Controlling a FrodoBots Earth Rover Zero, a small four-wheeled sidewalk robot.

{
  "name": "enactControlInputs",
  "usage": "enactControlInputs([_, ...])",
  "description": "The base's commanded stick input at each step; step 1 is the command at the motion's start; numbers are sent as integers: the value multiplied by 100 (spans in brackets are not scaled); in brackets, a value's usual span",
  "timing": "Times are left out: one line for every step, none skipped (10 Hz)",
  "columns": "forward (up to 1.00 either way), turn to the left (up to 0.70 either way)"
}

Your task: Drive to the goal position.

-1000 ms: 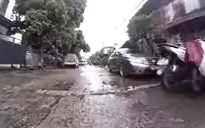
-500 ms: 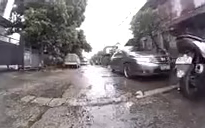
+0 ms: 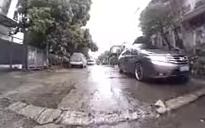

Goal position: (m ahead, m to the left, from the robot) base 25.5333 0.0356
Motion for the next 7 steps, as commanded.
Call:
enactControlInputs([100, 0])
enactControlInputs([100, 0])
enactControlInputs([100, 0])
enactControlInputs([100, 0])
enactControlInputs([100, 0])
enactControlInputs([100, 0])
enactControlInputs([100, 0])
